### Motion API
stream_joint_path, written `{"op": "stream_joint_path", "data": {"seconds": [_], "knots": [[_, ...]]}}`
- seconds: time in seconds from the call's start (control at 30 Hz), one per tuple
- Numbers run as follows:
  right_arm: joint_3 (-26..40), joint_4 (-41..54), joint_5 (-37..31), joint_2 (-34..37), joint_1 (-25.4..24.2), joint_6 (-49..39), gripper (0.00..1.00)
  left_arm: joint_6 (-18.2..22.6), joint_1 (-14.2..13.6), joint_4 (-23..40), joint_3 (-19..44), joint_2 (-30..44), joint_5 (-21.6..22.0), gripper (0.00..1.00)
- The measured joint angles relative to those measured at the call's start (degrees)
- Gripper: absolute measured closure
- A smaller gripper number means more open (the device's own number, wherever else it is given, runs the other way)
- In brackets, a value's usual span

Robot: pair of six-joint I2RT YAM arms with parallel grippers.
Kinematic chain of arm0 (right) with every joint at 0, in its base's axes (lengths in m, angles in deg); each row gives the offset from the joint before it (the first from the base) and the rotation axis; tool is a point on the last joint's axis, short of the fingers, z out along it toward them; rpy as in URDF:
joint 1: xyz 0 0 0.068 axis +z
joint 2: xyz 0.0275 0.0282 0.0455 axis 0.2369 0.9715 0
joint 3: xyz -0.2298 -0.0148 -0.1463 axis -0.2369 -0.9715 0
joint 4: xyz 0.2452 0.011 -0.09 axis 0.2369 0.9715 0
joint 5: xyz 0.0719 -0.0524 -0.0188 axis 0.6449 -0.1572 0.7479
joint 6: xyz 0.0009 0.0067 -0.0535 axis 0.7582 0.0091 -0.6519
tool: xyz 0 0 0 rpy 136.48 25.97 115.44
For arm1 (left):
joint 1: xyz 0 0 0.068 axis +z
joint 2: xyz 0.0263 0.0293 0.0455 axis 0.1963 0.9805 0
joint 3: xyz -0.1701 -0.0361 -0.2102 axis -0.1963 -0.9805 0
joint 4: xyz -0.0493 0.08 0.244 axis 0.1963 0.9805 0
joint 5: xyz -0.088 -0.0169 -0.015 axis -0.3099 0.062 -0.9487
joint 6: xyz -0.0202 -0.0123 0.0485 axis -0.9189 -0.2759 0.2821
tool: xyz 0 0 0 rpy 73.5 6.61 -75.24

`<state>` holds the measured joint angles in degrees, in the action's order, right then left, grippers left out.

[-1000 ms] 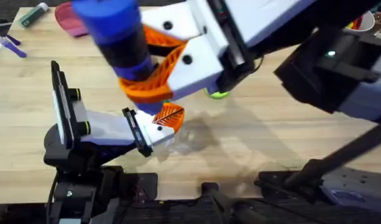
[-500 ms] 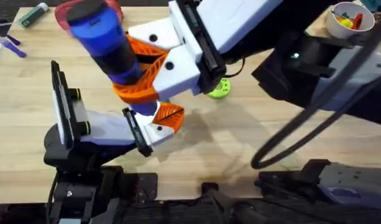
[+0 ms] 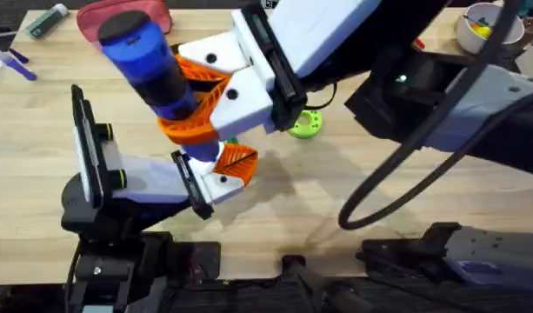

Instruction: Pick up the gripper from the table and insert it into the empty holder that is missing its gripper. Then pick up a screw, insert it into the mounting hole, and use the screwdriver to tighten it. Finally, clean up the table by picking up the vegetable and placing it into the bucket.

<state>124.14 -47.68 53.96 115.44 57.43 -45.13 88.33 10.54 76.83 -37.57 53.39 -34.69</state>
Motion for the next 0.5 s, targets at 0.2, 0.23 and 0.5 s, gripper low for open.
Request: {"op": "stream_joint_path", "data": {"seconds": [0.2,0.23,0.5], "knots": [[0.0,-0.03,0.0,0.26,0.0,-0.18,0.976,0.0,0.0,0.0,0.0,0.0,0.0,0.986],[0.0,-0.02,0.0,0.48,0.0,-0.18,0.976,0.0,0.0,0.0,0.0,0.0,0.0,0.986],[0.0,0.07,0.0,1.12,-0.02,-0.43,0.976,0.0,0.0,0.0,0.0,0.0,0.0,0.986]]}}
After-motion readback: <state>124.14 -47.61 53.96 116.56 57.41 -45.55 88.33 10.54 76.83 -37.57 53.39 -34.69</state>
